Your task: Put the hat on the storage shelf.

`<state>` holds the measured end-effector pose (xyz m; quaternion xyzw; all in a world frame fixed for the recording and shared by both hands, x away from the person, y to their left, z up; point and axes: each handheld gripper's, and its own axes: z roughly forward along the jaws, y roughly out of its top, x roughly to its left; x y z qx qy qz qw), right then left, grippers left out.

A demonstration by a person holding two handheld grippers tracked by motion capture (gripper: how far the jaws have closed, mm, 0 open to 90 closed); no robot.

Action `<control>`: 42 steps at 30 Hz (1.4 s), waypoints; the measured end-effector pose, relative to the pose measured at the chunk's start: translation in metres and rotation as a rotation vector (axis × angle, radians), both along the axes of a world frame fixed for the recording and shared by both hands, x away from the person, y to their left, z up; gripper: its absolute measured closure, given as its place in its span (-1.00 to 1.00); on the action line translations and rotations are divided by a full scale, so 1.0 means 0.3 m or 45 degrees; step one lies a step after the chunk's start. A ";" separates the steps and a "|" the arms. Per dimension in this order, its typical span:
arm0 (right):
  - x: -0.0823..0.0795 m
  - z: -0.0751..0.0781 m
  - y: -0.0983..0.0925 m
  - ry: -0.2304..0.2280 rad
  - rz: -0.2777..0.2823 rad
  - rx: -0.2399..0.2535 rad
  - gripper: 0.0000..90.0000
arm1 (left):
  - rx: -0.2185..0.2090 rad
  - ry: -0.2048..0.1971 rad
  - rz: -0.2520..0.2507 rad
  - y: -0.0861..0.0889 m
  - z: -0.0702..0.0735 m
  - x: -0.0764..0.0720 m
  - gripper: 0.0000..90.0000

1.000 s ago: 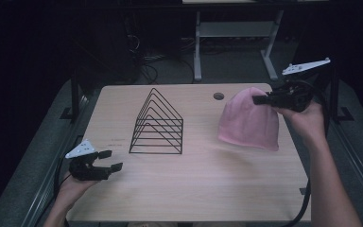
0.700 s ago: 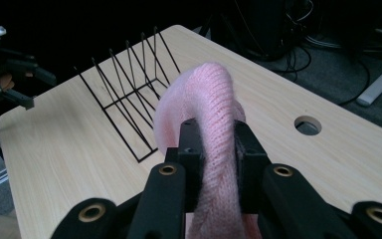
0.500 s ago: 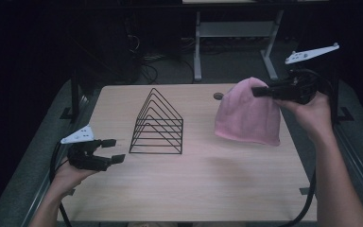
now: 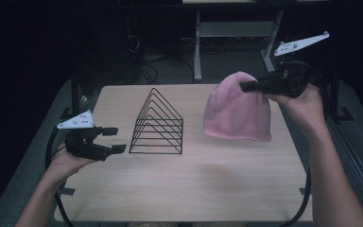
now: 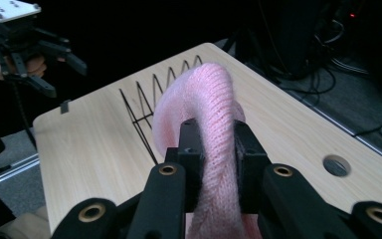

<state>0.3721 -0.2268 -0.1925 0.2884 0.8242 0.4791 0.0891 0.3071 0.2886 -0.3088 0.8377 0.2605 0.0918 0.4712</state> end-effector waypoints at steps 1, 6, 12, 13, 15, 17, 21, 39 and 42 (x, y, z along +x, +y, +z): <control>0.001 0.006 0.013 -0.003 0.013 0.004 0.73 | 0.005 -0.002 -0.007 -0.004 0.005 0.002 -0.45; 0.004 0.036 0.054 -0.012 0.055 0.029 0.73 | -0.006 0.000 -0.044 -0.035 0.025 0.019 -0.45; 0.004 0.062 0.098 -0.022 0.096 0.047 0.73 | -0.003 0.011 -0.075 -0.071 0.025 0.032 -0.45; 0.002 0.071 0.117 -0.026 0.116 0.049 0.73 | 0.000 0.015 -0.083 -0.077 0.029 0.035 -0.45; 0.001 0.080 0.134 -0.029 0.135 0.048 0.73 | -0.001 0.011 -0.094 -0.087 0.036 0.042 -0.44; 0.001 0.089 0.150 -0.037 0.148 0.049 0.73 | 0.011 0.012 -0.101 -0.097 0.046 0.048 -0.44; 0.004 0.102 0.173 -0.046 0.163 0.055 0.73 | 0.016 0.018 -0.114 -0.110 0.063 0.059 -0.44; 0.044 0.141 0.321 -0.076 0.274 0.053 0.73 | 0.083 0.022 -0.190 -0.183 0.130 0.116 -0.44; 0.051 0.151 0.352 -0.083 0.300 0.057 0.73 | 0.091 0.024 -0.192 -0.191 0.138 0.132 -0.44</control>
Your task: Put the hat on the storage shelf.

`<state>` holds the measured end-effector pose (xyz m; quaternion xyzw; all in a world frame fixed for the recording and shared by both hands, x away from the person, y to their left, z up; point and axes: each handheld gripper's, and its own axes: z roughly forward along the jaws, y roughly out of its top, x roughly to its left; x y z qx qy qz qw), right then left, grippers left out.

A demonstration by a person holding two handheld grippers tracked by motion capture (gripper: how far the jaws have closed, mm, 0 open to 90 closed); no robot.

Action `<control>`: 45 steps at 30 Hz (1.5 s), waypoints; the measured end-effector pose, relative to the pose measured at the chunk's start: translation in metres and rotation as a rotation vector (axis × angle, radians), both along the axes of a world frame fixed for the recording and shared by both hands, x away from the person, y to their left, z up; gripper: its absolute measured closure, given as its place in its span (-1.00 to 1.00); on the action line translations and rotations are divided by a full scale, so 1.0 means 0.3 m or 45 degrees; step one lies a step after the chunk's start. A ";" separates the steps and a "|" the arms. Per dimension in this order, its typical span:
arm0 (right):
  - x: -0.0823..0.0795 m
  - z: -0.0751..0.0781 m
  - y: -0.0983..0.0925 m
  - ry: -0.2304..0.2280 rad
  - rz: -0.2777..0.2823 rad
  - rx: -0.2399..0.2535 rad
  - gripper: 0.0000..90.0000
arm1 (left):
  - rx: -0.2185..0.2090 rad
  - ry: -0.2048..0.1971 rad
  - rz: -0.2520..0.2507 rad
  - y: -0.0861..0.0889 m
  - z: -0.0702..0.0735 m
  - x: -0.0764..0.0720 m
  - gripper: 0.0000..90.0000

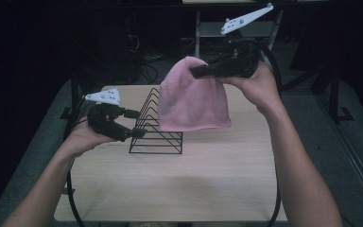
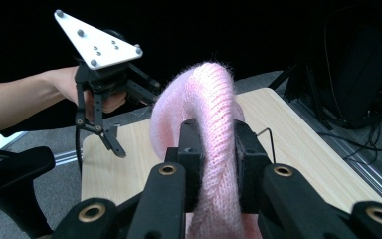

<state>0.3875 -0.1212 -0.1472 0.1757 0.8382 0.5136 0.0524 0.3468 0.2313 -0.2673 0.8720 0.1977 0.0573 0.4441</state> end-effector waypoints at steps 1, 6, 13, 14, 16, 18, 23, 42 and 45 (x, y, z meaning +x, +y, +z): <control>0.002 0.002 0.006 0.000 0.007 0.000 0.73 | 0.005 -0.001 -0.006 -0.001 0.002 0.005 -0.44; 0.010 0.015 0.034 -0.003 0.027 0.017 0.73 | -0.003 0.022 -0.023 -0.013 0.006 0.027 -0.44; 0.018 0.030 0.073 -0.015 0.046 0.007 0.73 | -0.013 0.080 -0.060 -0.022 0.000 0.060 -0.26; 0.022 0.030 0.083 -0.015 0.054 0.003 0.73 | -0.013 0.093 -0.066 -0.023 -0.001 0.064 -0.21; 0.029 0.029 0.100 -0.012 0.060 0.002 0.73 | -0.005 0.110 -0.075 -0.024 -0.003 0.073 -0.13; 0.032 0.029 0.113 -0.008 0.068 0.002 0.73 | 0.006 0.109 -0.075 -0.025 -0.001 0.076 -0.08; 0.041 0.032 0.152 -0.022 0.092 0.005 0.73 | 0.019 0.117 -0.065 -0.021 0.002 0.085 0.13; 0.097 0.026 0.190 -0.030 0.078 0.042 0.73 | 0.057 0.075 0.030 0.047 0.028 0.124 0.82; 0.114 0.018 0.195 -0.025 0.071 0.044 0.73 | 0.064 0.078 0.058 0.064 0.030 0.138 0.84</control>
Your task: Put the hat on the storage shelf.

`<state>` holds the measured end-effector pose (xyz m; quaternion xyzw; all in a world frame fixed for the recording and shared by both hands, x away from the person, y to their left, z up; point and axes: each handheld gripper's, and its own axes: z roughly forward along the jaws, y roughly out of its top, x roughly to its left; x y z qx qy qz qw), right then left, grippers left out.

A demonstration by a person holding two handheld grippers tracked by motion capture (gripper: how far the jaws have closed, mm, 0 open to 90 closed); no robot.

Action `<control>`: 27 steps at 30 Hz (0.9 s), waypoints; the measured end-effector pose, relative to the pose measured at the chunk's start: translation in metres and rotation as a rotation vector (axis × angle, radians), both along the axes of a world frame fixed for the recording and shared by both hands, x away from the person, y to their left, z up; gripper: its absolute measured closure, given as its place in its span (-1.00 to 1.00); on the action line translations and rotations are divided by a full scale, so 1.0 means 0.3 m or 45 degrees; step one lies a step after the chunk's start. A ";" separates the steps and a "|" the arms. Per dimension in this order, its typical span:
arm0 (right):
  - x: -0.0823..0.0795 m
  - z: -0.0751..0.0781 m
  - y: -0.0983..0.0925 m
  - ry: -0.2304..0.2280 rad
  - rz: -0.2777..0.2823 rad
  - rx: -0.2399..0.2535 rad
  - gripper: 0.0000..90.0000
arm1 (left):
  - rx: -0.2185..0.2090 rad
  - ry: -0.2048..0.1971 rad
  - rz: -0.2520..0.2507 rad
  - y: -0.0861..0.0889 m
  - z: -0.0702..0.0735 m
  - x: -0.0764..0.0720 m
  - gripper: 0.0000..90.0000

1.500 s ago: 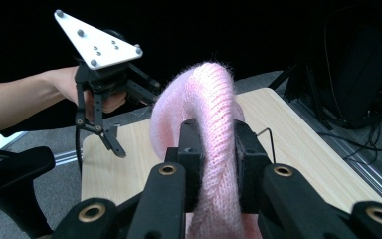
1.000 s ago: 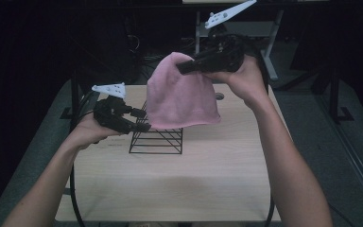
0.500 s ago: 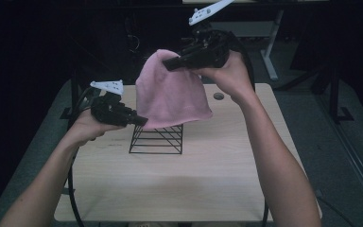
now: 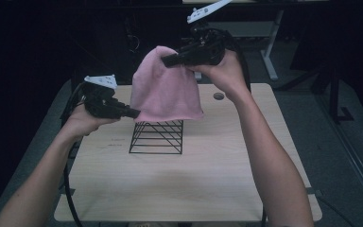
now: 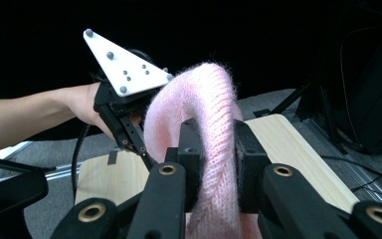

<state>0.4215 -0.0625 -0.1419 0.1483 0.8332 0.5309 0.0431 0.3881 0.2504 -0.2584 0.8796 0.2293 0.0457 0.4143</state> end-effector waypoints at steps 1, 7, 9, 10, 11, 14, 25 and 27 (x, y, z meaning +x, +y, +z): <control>0.003 -0.002 0.004 0.007 -0.003 0.006 0.73 | 0.003 0.000 0.012 0.006 -0.001 0.004 0.84; 0.025 -0.017 0.034 0.006 -0.008 -0.009 0.73 | 0.024 -0.016 0.076 0.038 -0.013 0.027 0.85; 0.035 -0.025 0.043 0.010 -0.010 -0.010 0.73 | 0.029 -0.021 0.094 0.048 -0.019 0.034 0.85; 0.041 -0.030 0.047 0.016 -0.015 -0.018 0.73 | 0.036 -0.024 0.099 0.052 -0.023 0.036 0.85; 0.048 -0.036 0.049 0.016 -0.015 -0.019 0.73 | 0.038 -0.017 0.110 0.054 -0.026 0.036 0.85; 0.063 -0.055 0.055 0.041 -0.014 -0.023 0.73 | 0.053 -0.014 0.114 0.063 -0.037 0.041 0.85; 0.111 -0.112 0.071 0.075 -0.019 -0.015 0.73 | 0.140 -0.028 0.124 0.062 -0.069 0.061 0.84; 0.117 -0.119 0.070 0.083 -0.021 -0.011 0.72 | 0.146 -0.033 0.127 0.055 -0.074 0.060 0.84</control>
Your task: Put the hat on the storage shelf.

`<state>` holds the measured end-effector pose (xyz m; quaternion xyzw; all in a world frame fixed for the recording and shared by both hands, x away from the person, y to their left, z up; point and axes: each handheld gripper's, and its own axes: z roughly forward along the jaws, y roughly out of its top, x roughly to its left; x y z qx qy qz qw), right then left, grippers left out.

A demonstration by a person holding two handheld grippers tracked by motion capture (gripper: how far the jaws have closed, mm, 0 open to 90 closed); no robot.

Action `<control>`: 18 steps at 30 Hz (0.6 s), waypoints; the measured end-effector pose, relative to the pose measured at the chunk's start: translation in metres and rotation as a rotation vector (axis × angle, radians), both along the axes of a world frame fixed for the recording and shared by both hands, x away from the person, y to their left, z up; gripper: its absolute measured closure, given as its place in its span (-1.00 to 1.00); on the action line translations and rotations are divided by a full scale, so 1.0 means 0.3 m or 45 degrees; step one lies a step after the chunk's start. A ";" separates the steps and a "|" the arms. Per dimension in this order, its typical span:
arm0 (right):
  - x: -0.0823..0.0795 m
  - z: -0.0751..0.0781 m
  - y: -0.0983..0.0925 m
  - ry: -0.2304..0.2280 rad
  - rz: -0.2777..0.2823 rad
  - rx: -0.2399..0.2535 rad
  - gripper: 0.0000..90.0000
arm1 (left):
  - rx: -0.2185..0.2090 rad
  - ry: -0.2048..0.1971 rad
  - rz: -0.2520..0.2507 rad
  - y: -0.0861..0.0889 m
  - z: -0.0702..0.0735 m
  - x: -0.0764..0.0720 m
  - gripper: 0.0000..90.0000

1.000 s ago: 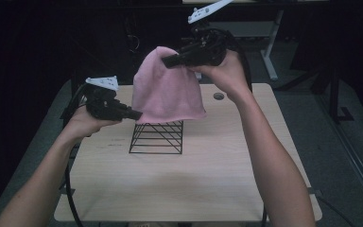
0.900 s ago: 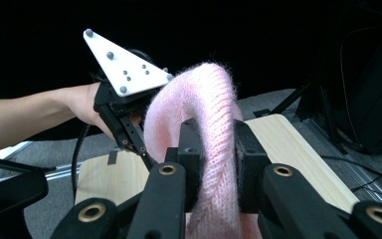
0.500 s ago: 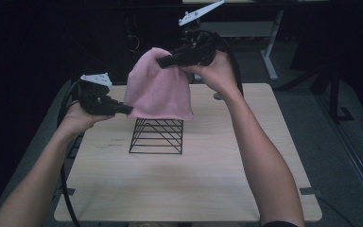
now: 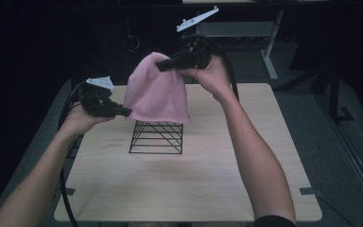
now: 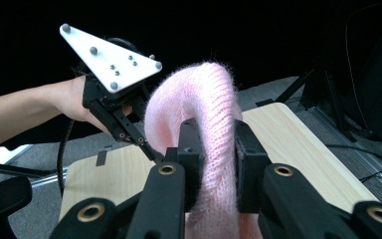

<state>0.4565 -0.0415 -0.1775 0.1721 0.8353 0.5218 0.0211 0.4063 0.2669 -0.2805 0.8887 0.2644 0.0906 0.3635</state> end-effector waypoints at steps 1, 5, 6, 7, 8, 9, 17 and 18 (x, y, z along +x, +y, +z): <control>0.002 -0.003 -0.001 0.001 0.003 0.002 0.72 | 0.000 0.000 0.000 0.000 0.000 0.000 0.84; 0.001 -0.012 -0.002 0.001 0.007 -0.004 0.72 | 0.021 -0.007 0.001 -0.010 -0.009 0.000 0.84; 0.001 -0.017 -0.004 0.005 0.008 -0.001 0.72 | 0.032 -0.016 -0.002 -0.011 -0.013 0.003 0.84; 0.002 -0.019 -0.005 0.003 0.009 -0.002 0.72 | 0.017 -0.005 0.002 -0.013 -0.019 0.001 0.84; 0.002 -0.021 -0.005 0.007 0.012 -0.002 0.72 | 0.030 -0.006 -0.007 -0.012 -0.023 0.001 0.84; 0.002 -0.022 -0.004 0.015 0.016 -0.004 0.72 | 0.020 -0.003 -0.003 -0.013 -0.029 -0.001 0.84; -0.015 -0.040 0.033 0.007 0.046 -0.029 0.72 | 0.023 0.011 0.007 0.013 -0.062 -0.014 0.84; -0.017 -0.046 0.036 0.006 0.049 -0.028 0.72 | 0.023 0.013 0.010 0.016 -0.067 -0.016 0.84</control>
